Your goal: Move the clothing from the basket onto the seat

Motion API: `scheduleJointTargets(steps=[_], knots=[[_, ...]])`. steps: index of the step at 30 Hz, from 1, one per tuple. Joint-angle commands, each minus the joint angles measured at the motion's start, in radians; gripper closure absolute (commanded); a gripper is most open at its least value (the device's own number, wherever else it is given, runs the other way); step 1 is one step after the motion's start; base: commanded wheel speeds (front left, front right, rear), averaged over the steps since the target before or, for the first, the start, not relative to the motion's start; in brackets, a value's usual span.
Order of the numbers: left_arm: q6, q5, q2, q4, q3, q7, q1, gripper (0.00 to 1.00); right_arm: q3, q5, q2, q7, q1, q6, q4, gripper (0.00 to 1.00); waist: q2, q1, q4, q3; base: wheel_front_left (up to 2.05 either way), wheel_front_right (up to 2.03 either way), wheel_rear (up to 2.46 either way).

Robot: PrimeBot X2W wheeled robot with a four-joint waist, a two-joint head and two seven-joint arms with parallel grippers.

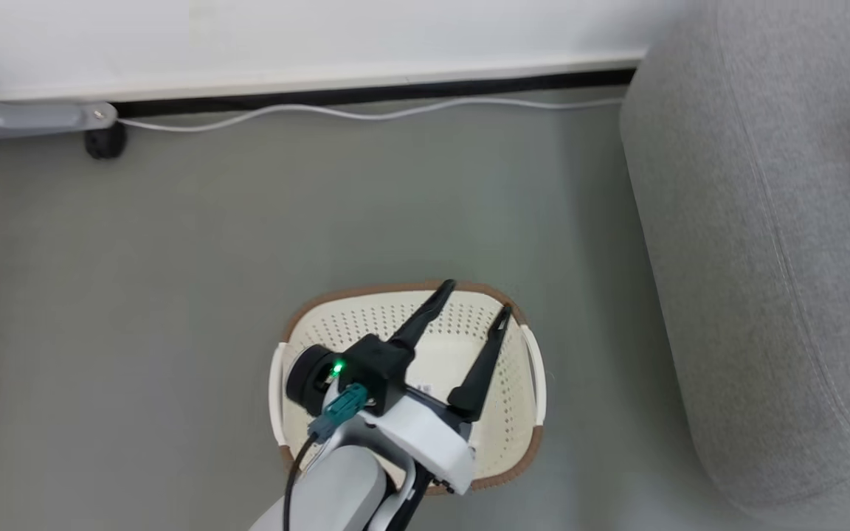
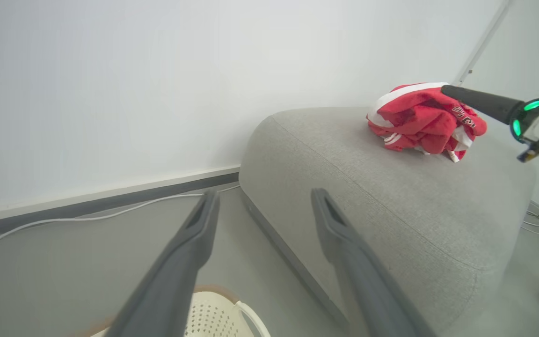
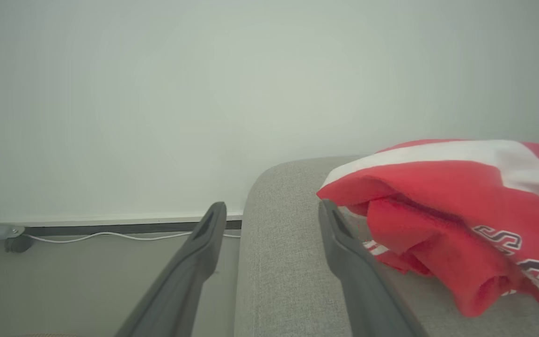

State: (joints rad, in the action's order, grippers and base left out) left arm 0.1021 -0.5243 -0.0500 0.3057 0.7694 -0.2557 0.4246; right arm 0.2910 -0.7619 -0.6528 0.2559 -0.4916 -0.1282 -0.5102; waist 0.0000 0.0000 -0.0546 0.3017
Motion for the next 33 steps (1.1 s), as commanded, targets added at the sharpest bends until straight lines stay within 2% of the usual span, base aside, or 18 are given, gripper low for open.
scheduleJointTargets(steps=[1,14,24,29,33], knots=[[-0.003,0.018,0.0,-0.028,-0.046,-0.006,-0.014,0.0,0.006,0.011,-0.026,0.006,0.035,-0.003,0.03,0.0,0.0,0.0,0.032,-0.038,0.0,0.0,0.0],[0.003,0.147,0.0,-0.031,-0.354,-0.006,-0.208,0.0,0.006,0.134,0.116,0.006,0.131,-0.003,0.13,0.0,0.0,0.0,0.096,-0.184,0.0,0.0,0.0],[0.006,0.241,0.0,-0.048,-0.574,-0.006,-0.328,0.0,-0.039,0.231,0.224,0.006,0.232,-0.003,0.21,0.0,0.0,0.0,0.094,-0.262,0.0,0.0,0.0],[0.033,0.272,0.0,-0.08,-0.646,-0.006,-0.384,0.0,-0.063,0.274,0.271,0.006,0.308,-0.003,0.261,0.0,0.0,0.0,0.083,-0.285,0.0,0.0,0.0],[0.046,0.277,0.0,-0.098,-0.668,-0.006,-0.415,0.0,-0.085,0.294,0.297,0.006,0.351,-0.003,0.288,0.0,0.0,0.0,0.074,-0.292,0.0,0.0,0.0]])
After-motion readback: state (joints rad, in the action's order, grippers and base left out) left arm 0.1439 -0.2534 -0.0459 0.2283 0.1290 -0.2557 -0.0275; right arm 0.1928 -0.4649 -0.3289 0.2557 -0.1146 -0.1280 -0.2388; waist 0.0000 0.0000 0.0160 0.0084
